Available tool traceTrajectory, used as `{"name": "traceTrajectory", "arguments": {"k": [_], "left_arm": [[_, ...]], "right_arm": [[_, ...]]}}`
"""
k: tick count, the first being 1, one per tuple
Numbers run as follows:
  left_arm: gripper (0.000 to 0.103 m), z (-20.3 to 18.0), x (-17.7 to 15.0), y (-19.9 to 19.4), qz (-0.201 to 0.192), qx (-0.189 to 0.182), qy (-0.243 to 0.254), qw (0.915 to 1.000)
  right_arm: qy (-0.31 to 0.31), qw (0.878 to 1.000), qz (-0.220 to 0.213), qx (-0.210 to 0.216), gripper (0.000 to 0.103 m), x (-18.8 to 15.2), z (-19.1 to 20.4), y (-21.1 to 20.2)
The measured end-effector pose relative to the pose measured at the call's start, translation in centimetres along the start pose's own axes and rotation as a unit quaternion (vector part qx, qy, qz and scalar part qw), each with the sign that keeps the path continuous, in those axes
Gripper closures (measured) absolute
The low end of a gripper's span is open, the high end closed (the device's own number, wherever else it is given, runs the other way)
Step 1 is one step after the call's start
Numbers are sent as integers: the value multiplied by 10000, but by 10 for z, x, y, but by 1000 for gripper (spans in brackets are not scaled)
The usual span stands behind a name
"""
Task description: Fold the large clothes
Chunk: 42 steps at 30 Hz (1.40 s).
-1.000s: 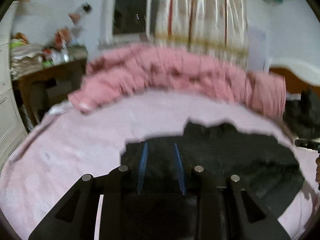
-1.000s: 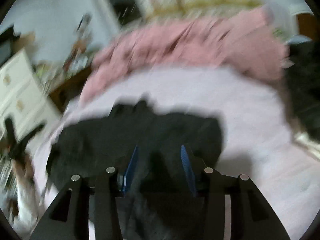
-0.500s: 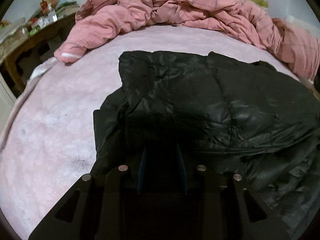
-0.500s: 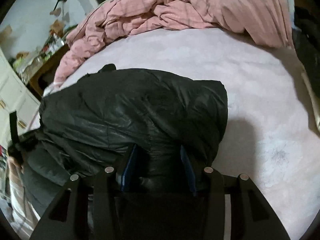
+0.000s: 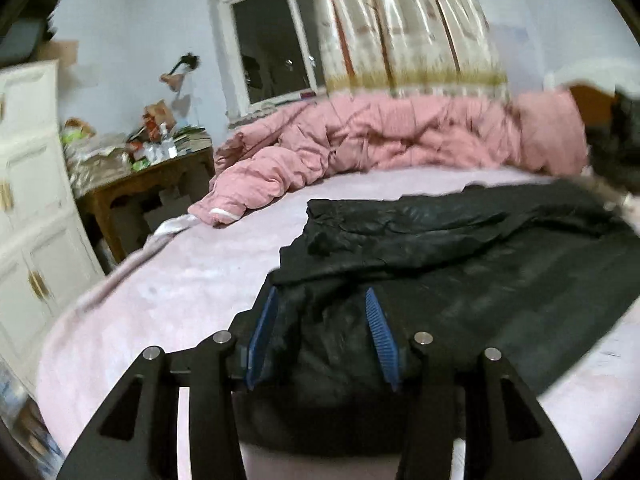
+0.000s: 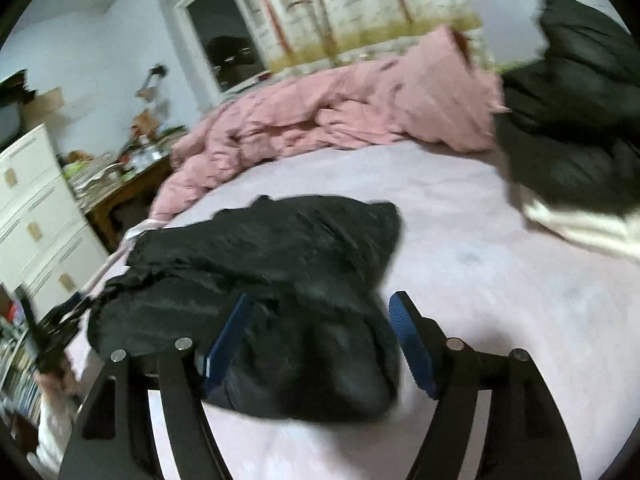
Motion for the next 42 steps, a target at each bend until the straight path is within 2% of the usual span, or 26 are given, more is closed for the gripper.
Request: {"name": "traceTrajectory", "arguments": {"k": [2, 4, 5, 6, 7, 8, 9, 10, 11, 12, 13, 15, 16, 17, 18, 19, 20, 21, 22, 23, 25, 27, 34, 37, 40, 42], "left_arm": [[53, 3, -7, -8, 22, -320, -227, 9992], [51, -8, -9, -12, -9, -459, -17, 9989], [47, -17, -8, -13, -30, -289, 216, 9993], [43, -26, -7, -11, -38, 110, 525, 9986], [43, -33, -8, -10, -20, 623, 727, 9954], [42, -35, -7, -6, -8, 1234, 900, 9883], [38, -37, -7, -4, 2, 1495, 945, 9842], [35, -32, -7, -1, 71, 1455, 851, 9857], [27, -23, -7, 5, 258, 1291, 620, 9894], [23, -13, -9, 10, 443, 1233, 408, 9905], [22, 1, -12, 18, 662, 1308, 182, 9890], [21, 20, -18, 27, 856, 1577, 113, 9837], [21, 27, -21, 32, 971, 1512, 120, 9837], [21, 30, -25, 39, 1144, 1261, 62, 9854], [22, 33, -32, 48, 1415, 823, -104, 9865], [38, 34, -40, 57, 1792, 241, -317, 9830], [65, 35, -47, 63, 2033, -206, -561, 9773], [73, 39, -48, 60, 1992, -304, -705, 9769], [80, 38, -46, 52, 1831, -245, -671, 9805], [90, 35, -44, 43, 1653, -228, -511, 9847], [92, 29, -42, 27, 1376, -143, -337, 9898], [94, 29, -46, 16, 1325, -127, -256, 9908], [94, 43, -62, -4, 1168, -167, -183, 9928], [93, 41, -67, -9, 1139, -128, -71, 9934], [88, 39, -59, -10, 1062, -40, -72, 9943], [75, 34, -42, -20, 869, -207, -226, 9957]], "right_arm": [[124, 9992, -26, -377, 29, -17, -5, -5], [168, 9985, -1, -512, 29, -25, -7, -3], [137, 9988, 35, -475, 29, -28, -3, 0], [85, 9990, 81, -420, 29, -29, -1, 1], [-6, 9991, 132, -405, 29, -28, 2, 5], [-150, 9986, 146, -479, 29, -27, 8, 8], [-263, 9975, 169, -629, 29, -26, 8, 11], [-347, 9926, 153, -1155, 29, -23, 7, 14], [-309, 9877, -27, -1530, 29, -20, 4, 14], [-249, 9865, -215, -1604, 29, -18, 1, 11], [-218, 9890, -222, -1448, 29, -18, 1, 13], [-215, 9939, 152, -1069, 30, -21, 1, 22], [-198, 9947, 324, -960, 32, -23, 0, 27], [-187, 9939, 472, -978, 41, -28, -3, 34], [-184, 9934, 565, -979, 47, -32, -4, 37], [-150, 9934, 600, -966, 50, -34, -5, 39], [-52, 9944, 559, -892, 60, -38, -5, 39], [-39, 9949, 532, -854, 78, -41, -5, 39], [-138, 9948, 540, -852, 90, -45, 0, 37], [-273, 9942, 554, -878, 97, -48, 3, 35], [-410, 9918, 347, -1159, 99, -54, 10, 25], [-387, 9914, 195, -1236, 100, -60, 13, 14], [-303, 9945, 90, -997, 100, -94, 17, -24], [-506, 9945, 233, -885, 99, -100, 22, -29], [-703, 9932, 226, -895, 84, -85, 31, -34], [-691, 9950, 178, -693, 75, -69, 36, -35]]}}
Point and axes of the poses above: each gripper's, at about its wrist camera, not at the fingertips, and y roughly the way its jaws point, z to its left, x to its top, the point moved 4 cm from there along y, roughly the way its jaws point, and after that the axes turned 6 degrees about x, right-handed, at the moved point
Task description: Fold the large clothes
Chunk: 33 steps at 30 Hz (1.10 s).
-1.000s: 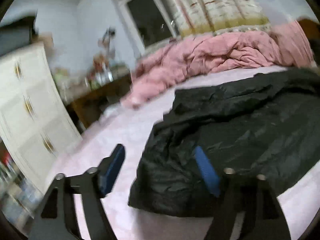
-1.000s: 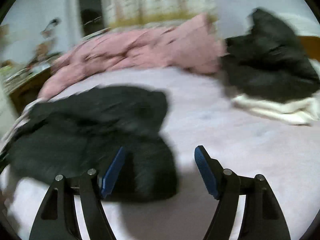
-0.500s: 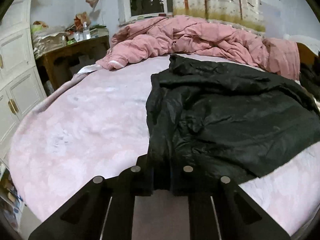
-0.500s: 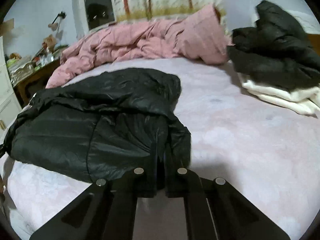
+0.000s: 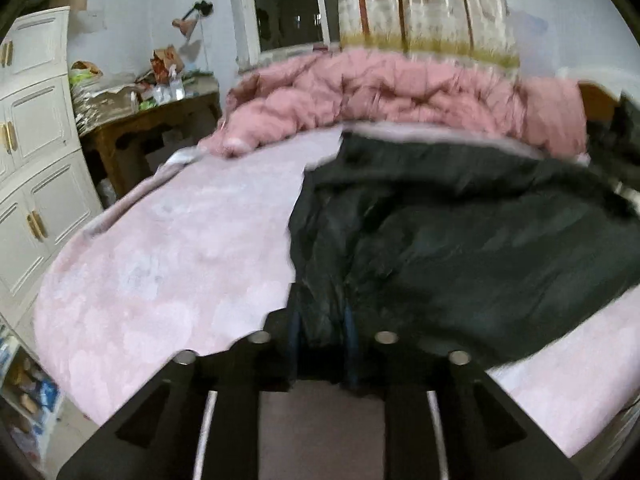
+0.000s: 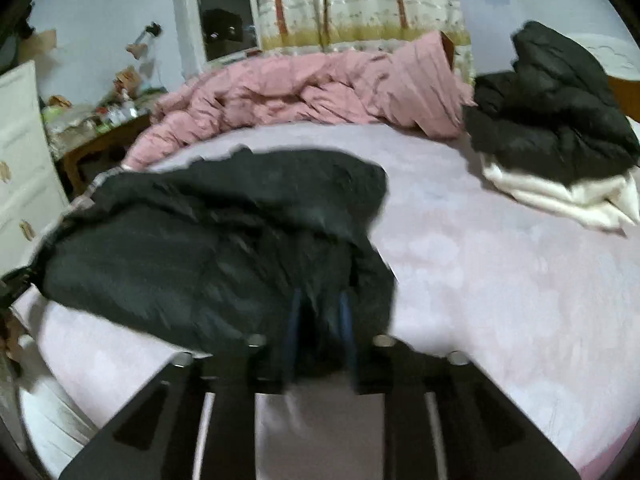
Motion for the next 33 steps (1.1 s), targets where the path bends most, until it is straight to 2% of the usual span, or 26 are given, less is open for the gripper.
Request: {"name": "traceTrajectory", "arguments": {"k": [2, 3, 4, 5, 8, 11, 12, 13, 15, 17, 18, 21, 23, 25, 27, 30, 31, 33], "left_arm": [[44, -20, 18, -14, -165, -467, 42, 9988], [37, -33, 24, -17, -191, -517, 187, 9983], [36, -45, 29, -19, -252, -508, 311, 9979], [36, -59, 35, -20, -333, -505, 474, 9970], [35, -89, 51, -11, -387, -560, 766, 9947], [35, -120, 60, 26, 357, -1281, 910, 9869], [36, -124, 63, 45, 617, -1259, 891, 9861], [38, -124, 68, 62, 762, -1050, 849, 9879], [43, -121, 78, 91, 912, -729, 802, 9899], [44, -119, 83, 105, 1082, -892, 619, 9882], [44, -118, 86, 106, 1112, -1073, 523, 9866], [41, -127, 84, 95, 969, -1437, 761, 9819], [41, -144, 70, 84, 1115, -1812, 1075, 9712], [41, -151, 56, 75, 1127, -1789, 1226, 9697], [40, -155, 46, 65, 1047, -1671, 1329, 9713], [37, -153, 39, 54, 985, -1628, 1282, 9733], [36, -155, 37, 53, 972, -1631, 1271, 9735], [37, -155, 33, 53, 976, -1652, 1161, 9745]], "right_arm": [[-25, 9998, -125, 181, 74, 25, 5, -3], [-28, 9997, -123, 195, 68, 33, 7, -1], [-30, 9998, -17, 200, 62, 42, 9, 4], [-21, 9990, 358, 257, 55, 49, 10, 18], [76, 9940, 995, 455, 55, 56, 15, 56], [9, 9874, 1562, 269, 55, 60, 10, 100], [51, 9875, 1562, 225, 55, 61, 7, 105], [124, 9885, 1491, 213, 55, 67, 2, 111], [167, 9935, 1121, 106, 55, 87, -7, 112], [130, 9960, 884, -42, 55, 101, -13, 115], [150, 9958, 898, -40, 55, 105, -17, 120], [284, 9922, 1214, 29, 55, 104, -25, 138], [408, 9918, 1203, 159, 55, 99, -26, 136], [413, 9925, 1068, 418, 48, 92, -22, 122], [303, 9924, 961, 713, 29, 78, -11, 102], [-175, 9855, 1273, 1107, 24, 49, 18, 90], [-362, 9828, 1433, 1104, 23, 41, 25, 91], [-756, 9835, 1464, 754, 24, 28, 35, 96]]}}
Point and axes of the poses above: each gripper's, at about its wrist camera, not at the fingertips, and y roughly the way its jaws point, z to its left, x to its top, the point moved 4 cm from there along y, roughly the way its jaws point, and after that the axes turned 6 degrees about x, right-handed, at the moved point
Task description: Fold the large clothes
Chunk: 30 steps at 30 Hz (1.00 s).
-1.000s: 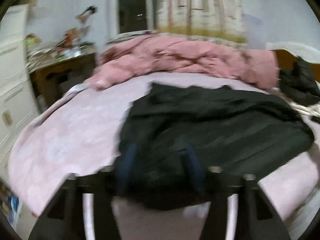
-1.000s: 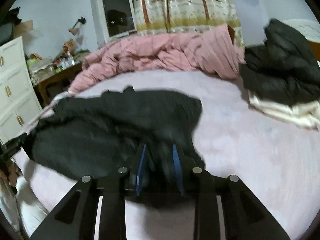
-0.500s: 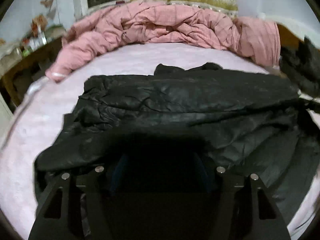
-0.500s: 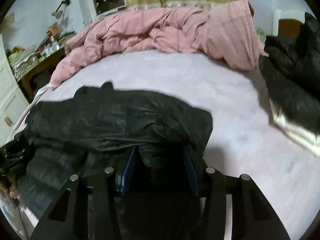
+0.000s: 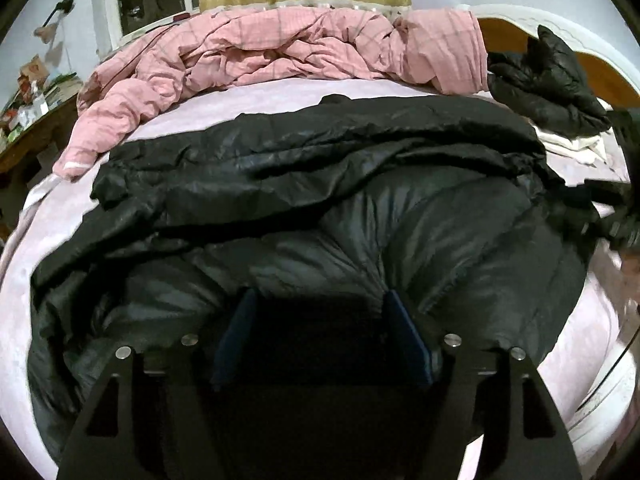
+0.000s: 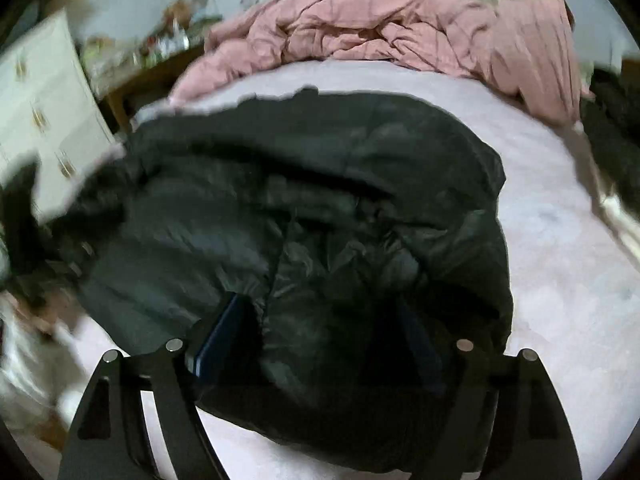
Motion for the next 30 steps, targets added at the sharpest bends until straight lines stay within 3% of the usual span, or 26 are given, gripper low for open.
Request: {"name": "traceTrajectory", "arguments": {"k": [1, 2, 3, 4, 6, 10, 17, 20, 26, 30], "left_arm": [[41, 1, -3, 2, -12, -66, -127, 9999], [71, 3, -5, 4, -27, -204, -273, 9994], [94, 5, -7, 3, -30, -282, -407, 9988], [98, 7, -8, 0, -81, -283, -575, 9979], [101, 9, -9, -15, -350, -268, -736, 9963], [102, 3, -14, -53, -816, -59, -700, 9942], [102, -8, -46, -77, -1030, 54, -705, 9922], [102, -12, -60, -68, -878, 44, -682, 9938], [99, -14, -61, -85, -1062, 157, -602, 9924], [91, -3, -67, -99, -1375, 352, -909, 9857]], "right_arm": [[-101, 9996, -16, -256, 31, -4, 5, 5], [-111, 9994, -33, -340, 65, -6, 7, 6], [-54, 9989, -96, -450, 91, -7, 8, 5], [159, 9990, -208, -355, 97, -6, 6, 0], [523, 9974, -483, -68, 99, -7, 2, -16], [708, 9928, -956, 114, 100, -21, 9, -51], [366, 9901, -1343, -180, 100, -63, 36, -65], [239, 9923, -1205, -120, 100, -82, 41, -58], [400, 9956, -844, 6, 99, -85, 40, -73], [417, 9925, -1143, -121, 99, -81, 38, -96]]}}
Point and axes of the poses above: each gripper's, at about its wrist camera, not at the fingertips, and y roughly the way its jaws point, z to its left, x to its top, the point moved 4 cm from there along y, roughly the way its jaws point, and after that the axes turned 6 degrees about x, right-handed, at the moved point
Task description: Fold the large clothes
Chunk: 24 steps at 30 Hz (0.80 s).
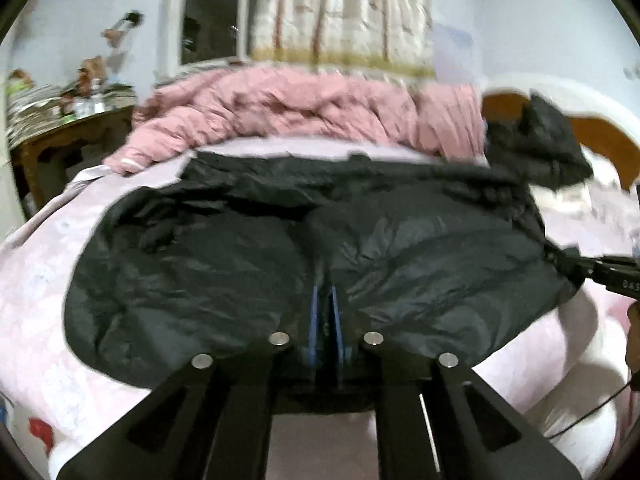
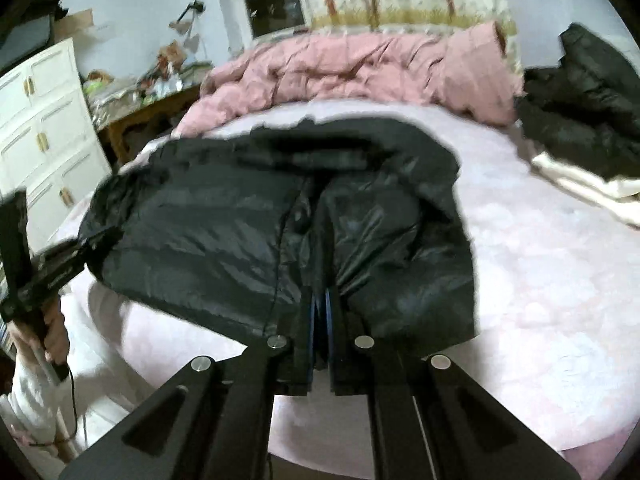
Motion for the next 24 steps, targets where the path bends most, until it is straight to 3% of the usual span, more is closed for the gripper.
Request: {"name": "traceTrajectory", "arguments": {"k": [2, 4, 6, 7, 8, 9, 12, 13, 16, 21, 24], "left_arm": [[80, 10, 4, -10, -263, 285, -55, 9992], [68, 16, 15, -17, -496, 528, 143, 9973], [66, 23, 34, -14, -713, 1069, 408, 9909], [66, 30, 45, -4, -686, 1510, 502, 9849], [66, 39, 51, 7, -531, 1925, 526, 9784], [67, 49, 55, 16, -410, 2143, 459, 9748], [70, 77, 42, 38, -40, 1981, -49, 9802], [71, 82, 31, 46, 207, 1937, -72, 9808], [73, 88, -4, 60, 643, 2176, 89, 9739], [73, 77, -27, 47, 522, 2442, 390, 9675], [73, 78, -33, 38, 490, 2327, 228, 9710]], "right_arm": [[12, 9994, -304, 168, 96, 10, -2, -13], [-29, 9983, -566, 157, 85, 21, -4, -21], [-185, 9962, -787, -311, 83, 41, -9, -15], [-253, 9952, -781, -530, 83, 47, -12, -10], [-349, 9936, -654, -857, 83, 53, -18, 5], [-298, 9945, -444, -900, 83, 54, -23, 18], [150, 9988, 241, -410, 83, 38, -40, 50], [179, 9979, 438, -449, 83, 24, -44, 57], [-209, 9937, 485, -985, 84, -1, -41, 54], [-241, 9922, 539, -1097, 84, -24, -37, 31], [-253, 9911, 600, -1157, 84, -37, -39, 23]]}}
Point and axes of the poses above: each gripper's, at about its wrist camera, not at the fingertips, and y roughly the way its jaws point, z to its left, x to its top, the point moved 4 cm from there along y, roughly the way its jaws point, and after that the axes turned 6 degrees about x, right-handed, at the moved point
